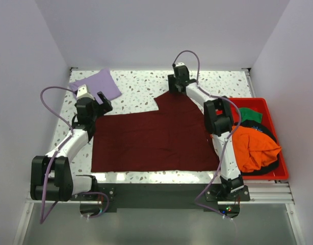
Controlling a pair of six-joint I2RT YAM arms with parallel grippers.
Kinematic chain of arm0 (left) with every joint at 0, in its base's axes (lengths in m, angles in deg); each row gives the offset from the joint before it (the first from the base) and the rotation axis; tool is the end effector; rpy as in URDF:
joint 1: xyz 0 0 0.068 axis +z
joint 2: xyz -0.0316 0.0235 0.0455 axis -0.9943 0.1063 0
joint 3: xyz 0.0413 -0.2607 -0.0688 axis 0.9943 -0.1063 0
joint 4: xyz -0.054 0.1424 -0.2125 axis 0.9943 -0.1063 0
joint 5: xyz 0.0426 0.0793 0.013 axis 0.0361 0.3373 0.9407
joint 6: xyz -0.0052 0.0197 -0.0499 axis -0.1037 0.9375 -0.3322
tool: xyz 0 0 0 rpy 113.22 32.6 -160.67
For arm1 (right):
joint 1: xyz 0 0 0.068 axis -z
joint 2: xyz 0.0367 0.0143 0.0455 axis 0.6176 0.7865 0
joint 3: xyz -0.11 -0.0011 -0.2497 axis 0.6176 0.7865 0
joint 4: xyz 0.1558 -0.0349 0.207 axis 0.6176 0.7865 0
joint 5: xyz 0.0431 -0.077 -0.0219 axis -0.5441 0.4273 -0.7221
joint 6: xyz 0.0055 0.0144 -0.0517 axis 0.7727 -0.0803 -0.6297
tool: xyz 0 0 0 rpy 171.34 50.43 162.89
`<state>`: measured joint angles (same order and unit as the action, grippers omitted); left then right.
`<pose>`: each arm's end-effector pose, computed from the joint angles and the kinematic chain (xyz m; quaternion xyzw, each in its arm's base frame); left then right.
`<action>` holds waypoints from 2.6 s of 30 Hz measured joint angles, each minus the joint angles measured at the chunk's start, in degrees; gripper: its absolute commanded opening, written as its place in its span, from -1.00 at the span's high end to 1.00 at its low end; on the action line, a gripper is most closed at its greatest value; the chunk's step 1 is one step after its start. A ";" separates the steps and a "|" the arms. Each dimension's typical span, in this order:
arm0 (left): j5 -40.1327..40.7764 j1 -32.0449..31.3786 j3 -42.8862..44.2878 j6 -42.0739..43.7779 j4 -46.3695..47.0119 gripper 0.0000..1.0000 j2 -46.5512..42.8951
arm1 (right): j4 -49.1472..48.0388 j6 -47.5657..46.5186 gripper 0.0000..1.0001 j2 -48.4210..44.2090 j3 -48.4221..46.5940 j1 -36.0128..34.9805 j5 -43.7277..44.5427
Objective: Fold and stack the t-shirts
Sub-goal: Fold the tshirt
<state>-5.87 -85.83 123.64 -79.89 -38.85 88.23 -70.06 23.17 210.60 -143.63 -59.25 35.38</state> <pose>0.2777 -0.0057 0.2284 -0.2218 0.8046 -0.1051 0.5408 0.5161 0.1919 0.1621 -0.0589 0.9037 0.0230 0.4236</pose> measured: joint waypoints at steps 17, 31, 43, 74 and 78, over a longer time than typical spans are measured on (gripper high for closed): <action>1.36 0.00 -0.63 0.04 -0.04 -1.00 -1.62 | 0.74 -0.37 0.50 5.20 -7.17 1.62 -1.95; 9.49 4.15 3.13 2.14 -5.01 -0.58 7.82 | -0.57 0.20 0.58 2.12 -1.88 1.92 -1.97; 7.93 6.05 8.31 3.06 -7.28 -0.15 18.27 | -2.67 2.08 0.59 0.76 0.90 2.01 -3.91; 6.86 6.03 14.58 4.72 -11.91 0.57 27.56 | -3.93 3.39 0.61 -1.75 5.11 2.05 -5.99; 6.29 6.03 14.71 5.07 -11.91 0.79 27.71 | -3.98 3.45 0.62 -2.29 5.95 2.03 -5.99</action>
<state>0.42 -79.80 138.35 -74.82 -50.76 115.95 -74.03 26.62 208.31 -137.69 -57.21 29.39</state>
